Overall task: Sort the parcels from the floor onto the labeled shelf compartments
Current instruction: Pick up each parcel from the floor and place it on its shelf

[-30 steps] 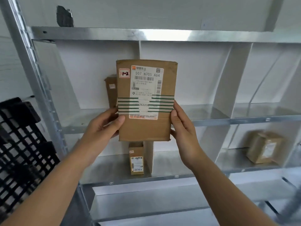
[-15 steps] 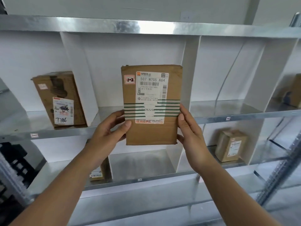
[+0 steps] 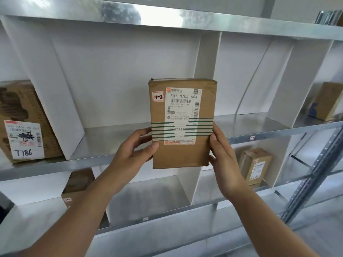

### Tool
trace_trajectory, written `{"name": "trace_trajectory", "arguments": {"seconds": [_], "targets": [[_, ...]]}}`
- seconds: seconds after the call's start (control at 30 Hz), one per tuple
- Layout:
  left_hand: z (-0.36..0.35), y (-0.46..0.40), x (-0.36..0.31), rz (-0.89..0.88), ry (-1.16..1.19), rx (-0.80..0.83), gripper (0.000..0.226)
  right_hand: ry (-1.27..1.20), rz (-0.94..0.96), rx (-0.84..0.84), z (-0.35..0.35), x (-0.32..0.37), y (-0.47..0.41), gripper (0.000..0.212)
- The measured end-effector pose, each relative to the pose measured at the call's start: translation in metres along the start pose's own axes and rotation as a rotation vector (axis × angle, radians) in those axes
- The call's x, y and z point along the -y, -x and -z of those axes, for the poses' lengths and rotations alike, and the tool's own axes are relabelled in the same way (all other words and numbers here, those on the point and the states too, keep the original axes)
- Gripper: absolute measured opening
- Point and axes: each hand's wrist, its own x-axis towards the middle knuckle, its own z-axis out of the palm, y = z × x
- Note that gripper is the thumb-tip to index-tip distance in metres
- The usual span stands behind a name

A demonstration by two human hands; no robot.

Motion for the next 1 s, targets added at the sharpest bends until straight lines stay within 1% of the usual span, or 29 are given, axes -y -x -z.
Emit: {"name": "trace_trajectory", "arguments": {"seconds": [0.27,0.43,0.53,0.67,0.83,1.0], "targets": [[-0.03,-0.017,0.009,0.001,-0.088,-0.059,0.053,-0.015,0.054,0.049,0.027,-0.024,-0.031,0.04],[-0.061,-0.015,0.014,-0.026,-0.103,-0.209,0.052,-0.054,0.083,0.145,0.054,-0.038,-0.051,0.042],[-0.071,-0.017,0.017,-0.028,-0.132,-0.238,0.052,-0.069,0.089,0.161,0.064,-0.048,-0.06,0.042],[-0.075,-0.026,0.019,-0.017,-0.18,-0.225,0.053,-0.09,0.057,0.147,0.068,-0.059,-0.07,0.039],[-0.069,-0.042,0.032,-0.014,-0.168,-0.22,0.049,-0.038,0.099,0.109,0.064,-0.068,-0.083,0.038],[-0.054,-0.053,0.045,-0.014,-0.173,-0.201,0.04,0.051,0.126,-0.001,0.051,-0.081,-0.088,0.036]]}}
